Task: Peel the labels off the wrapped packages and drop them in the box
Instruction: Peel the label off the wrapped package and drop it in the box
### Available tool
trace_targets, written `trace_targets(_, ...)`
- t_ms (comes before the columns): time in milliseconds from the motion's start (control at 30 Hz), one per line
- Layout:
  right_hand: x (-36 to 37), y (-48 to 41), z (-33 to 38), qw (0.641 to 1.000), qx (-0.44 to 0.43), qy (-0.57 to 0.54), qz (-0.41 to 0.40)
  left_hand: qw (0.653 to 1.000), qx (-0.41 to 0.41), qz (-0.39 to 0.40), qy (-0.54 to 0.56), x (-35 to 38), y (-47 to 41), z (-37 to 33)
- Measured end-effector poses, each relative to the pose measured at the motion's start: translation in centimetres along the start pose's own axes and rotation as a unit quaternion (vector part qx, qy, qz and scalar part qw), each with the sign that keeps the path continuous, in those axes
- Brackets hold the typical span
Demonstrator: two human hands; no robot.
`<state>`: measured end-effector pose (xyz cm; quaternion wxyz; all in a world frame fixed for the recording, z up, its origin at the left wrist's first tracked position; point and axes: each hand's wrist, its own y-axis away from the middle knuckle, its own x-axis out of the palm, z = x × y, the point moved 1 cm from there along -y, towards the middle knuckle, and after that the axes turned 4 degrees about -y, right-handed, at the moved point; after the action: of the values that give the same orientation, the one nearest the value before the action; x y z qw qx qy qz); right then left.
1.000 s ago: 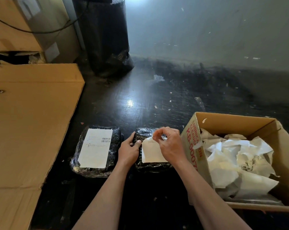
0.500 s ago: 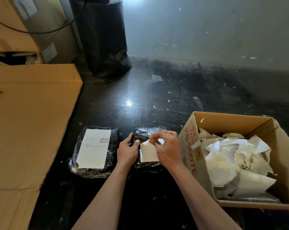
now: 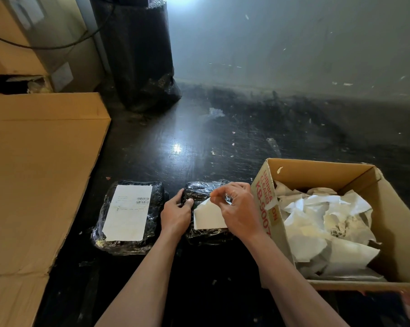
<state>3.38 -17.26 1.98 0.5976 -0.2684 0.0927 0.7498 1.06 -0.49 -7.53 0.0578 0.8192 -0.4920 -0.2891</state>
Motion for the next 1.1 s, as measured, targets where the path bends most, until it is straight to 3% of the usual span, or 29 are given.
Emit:
trace_targets(400, -0.5, -1.9, 0.0, 0.999, 0.044, -0.016, 0.028, 0.999, 0.012, 0.047, 0.023, -0.5, 0.1, 0.7)
trace_targets(1100, -1.3, 0.4, 0.6, 0.999, -0.029, 0.025, 0.017, 1.000, 0.026, -0.014, -0.002, -0.2, 0.9, -0.4)
